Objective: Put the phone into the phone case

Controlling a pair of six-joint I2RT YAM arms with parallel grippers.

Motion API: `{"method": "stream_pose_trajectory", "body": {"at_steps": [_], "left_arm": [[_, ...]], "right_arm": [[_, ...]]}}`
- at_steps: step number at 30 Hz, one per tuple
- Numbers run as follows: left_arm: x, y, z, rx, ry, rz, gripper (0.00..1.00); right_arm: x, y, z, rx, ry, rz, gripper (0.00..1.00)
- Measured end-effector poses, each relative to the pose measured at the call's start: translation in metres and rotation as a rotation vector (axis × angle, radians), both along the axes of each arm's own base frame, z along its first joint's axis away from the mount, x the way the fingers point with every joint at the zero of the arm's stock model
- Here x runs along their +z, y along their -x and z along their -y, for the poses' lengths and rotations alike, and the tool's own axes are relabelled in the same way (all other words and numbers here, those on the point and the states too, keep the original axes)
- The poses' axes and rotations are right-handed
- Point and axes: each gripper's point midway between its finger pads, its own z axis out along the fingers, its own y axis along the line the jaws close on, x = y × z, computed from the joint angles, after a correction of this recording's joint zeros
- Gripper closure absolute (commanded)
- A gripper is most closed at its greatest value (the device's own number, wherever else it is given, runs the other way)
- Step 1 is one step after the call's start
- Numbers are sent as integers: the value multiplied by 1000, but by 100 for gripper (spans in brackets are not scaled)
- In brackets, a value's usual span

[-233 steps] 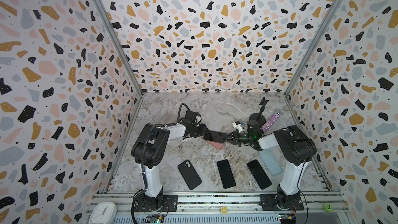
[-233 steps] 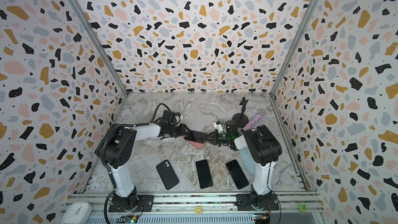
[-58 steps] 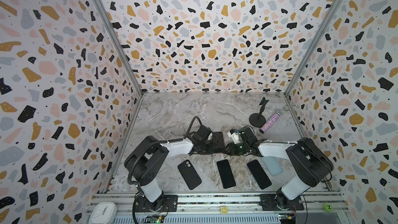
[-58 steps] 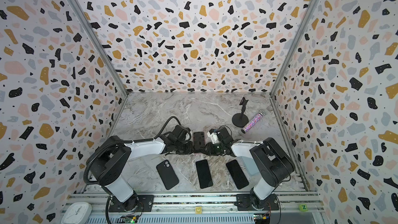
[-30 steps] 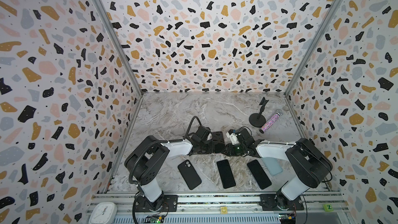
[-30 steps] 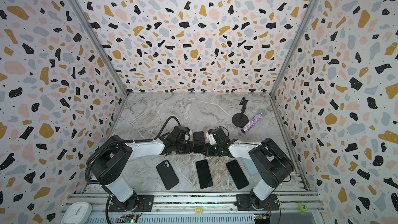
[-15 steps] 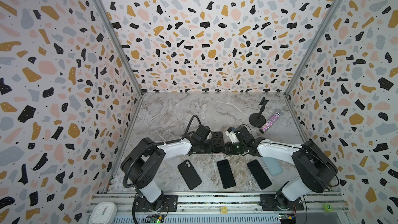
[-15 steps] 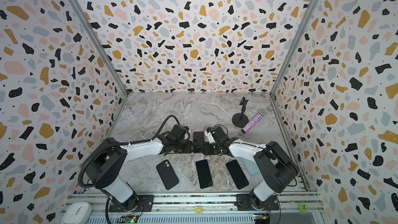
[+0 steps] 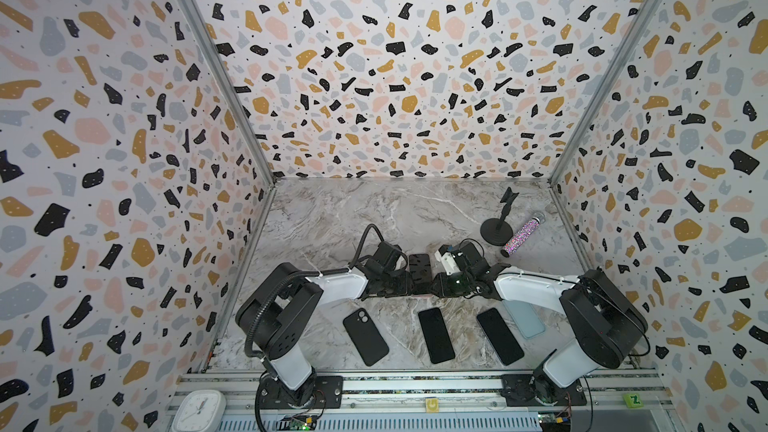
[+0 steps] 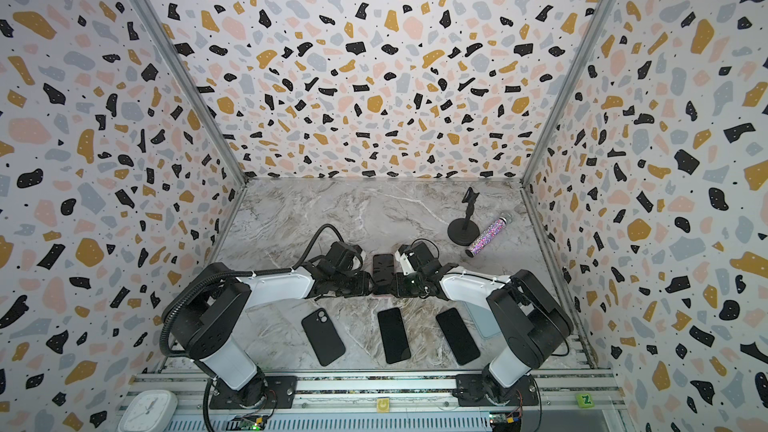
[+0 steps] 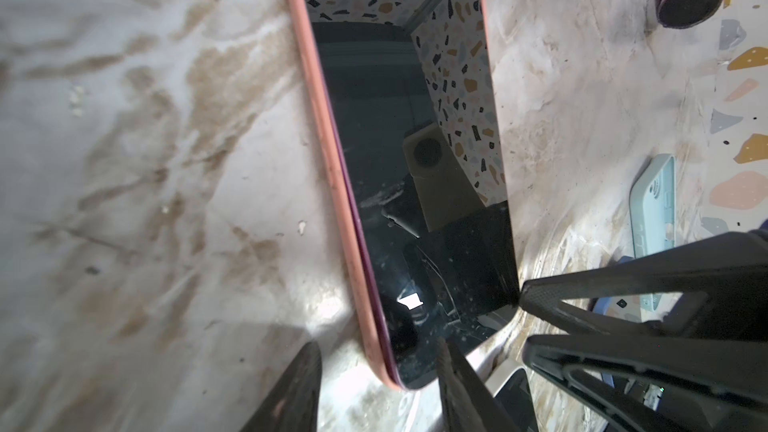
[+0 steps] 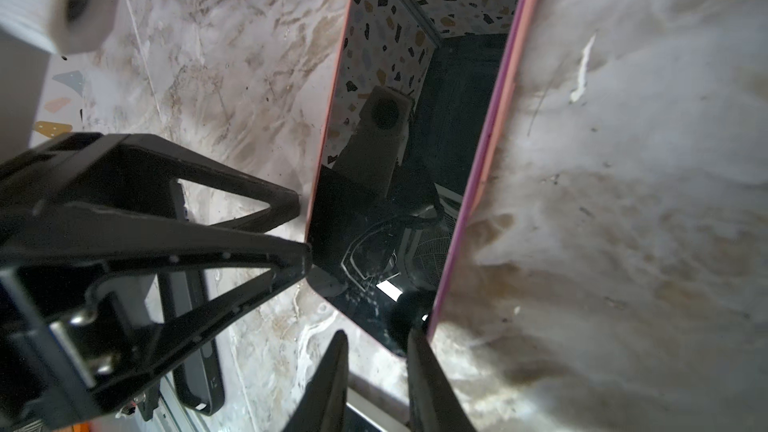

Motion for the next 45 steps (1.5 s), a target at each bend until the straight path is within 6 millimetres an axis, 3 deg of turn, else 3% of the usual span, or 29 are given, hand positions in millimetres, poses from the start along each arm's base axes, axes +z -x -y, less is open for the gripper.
{"method": "stream_pose_trajectory", "body": {"at_steps": [9, 22, 31, 45], "left_arm": [[-4, -1, 2, -3, 11, 3, 67], [-5, 0, 2, -2, 22, 9, 73], [-6, 0, 3, 9, 45, 6, 72], [-3, 0, 5, 44, 82, 4, 62]], "right_arm": [[-1, -10, 13, -46, 38, 10, 74], [-9, 0, 4, -14, 43, -13, 83], [-11, 1, 2, -18, 43, -18, 88], [-12, -3, -6, -49, 15, -30, 89]]}}
